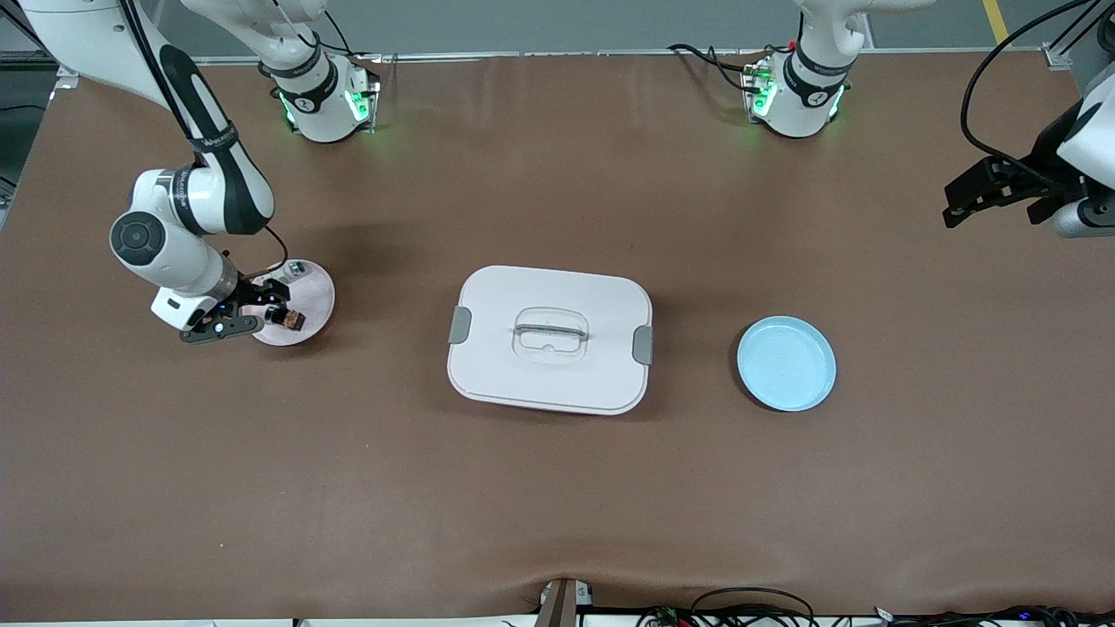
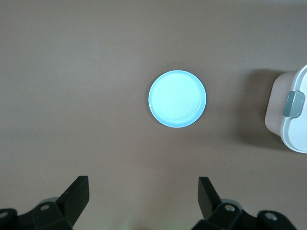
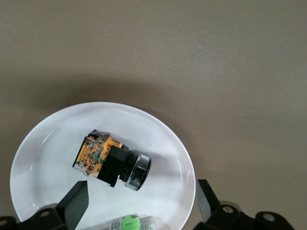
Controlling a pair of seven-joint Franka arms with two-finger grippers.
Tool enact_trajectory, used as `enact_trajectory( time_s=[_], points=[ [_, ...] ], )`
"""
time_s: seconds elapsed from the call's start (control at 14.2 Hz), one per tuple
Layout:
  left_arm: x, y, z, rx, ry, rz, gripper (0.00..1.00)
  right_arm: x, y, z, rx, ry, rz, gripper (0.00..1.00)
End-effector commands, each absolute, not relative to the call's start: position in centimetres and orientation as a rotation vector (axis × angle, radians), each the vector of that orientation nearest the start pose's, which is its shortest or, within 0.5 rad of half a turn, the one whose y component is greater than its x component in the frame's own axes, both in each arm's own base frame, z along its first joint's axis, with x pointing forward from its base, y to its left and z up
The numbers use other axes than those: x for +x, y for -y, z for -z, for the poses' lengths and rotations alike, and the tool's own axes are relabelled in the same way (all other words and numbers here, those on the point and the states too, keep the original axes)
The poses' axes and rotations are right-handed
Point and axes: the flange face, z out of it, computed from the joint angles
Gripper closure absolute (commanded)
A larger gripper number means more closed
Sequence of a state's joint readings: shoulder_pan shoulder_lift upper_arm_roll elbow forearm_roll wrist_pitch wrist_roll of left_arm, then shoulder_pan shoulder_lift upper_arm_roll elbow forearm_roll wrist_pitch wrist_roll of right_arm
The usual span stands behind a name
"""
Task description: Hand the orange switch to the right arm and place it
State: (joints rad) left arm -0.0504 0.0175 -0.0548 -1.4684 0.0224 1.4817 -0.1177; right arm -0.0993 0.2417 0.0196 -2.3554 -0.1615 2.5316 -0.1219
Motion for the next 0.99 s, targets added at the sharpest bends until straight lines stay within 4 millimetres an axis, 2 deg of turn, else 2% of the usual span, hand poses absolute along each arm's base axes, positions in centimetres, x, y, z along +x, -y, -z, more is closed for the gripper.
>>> enact_trajectory(
  time_s=[0.0, 0.07, 0.21, 0.42, 0.63, 0.92],
  points=[
    [55.0, 6.1, -65.9, -3.129, -0.017, 0.0, 0.0, 51.1, 4.3, -23.9, -3.22, 0.074, -0.072, 0.0],
    [55.0, 6.2, -65.9, -3.131, -0.017, -0.001, 0.0, 51.4, 4.4, -24.3, -3.224, -0.021, -0.056, 0.0],
    [55.0, 6.1, -65.9, -3.129, -0.015, 0.0, 0.0, 51.7, 4.7, -24.7, -3.225, -0.078, -0.054, 0.0],
    [55.0, 5.9, -65.7, -3.13, -0.013, -0.008, 0.0, 52.7, 4.9, -26.3, -3.232, -0.08, -0.225, 0.0],
    [55.1, 5.8, -65.7, -3.161, -0.003, -0.008, 0.0, 54.5, 5.3, -29.2, -3.237, -0.098, -0.299, 0.0],
    [55.1, 5.7, -65.6, -3.161, 0.002, -0.013, 0.0, 56.4, 6.1, -33.0, -3.228, -0.148, -0.314, 0.0]
  ],
)
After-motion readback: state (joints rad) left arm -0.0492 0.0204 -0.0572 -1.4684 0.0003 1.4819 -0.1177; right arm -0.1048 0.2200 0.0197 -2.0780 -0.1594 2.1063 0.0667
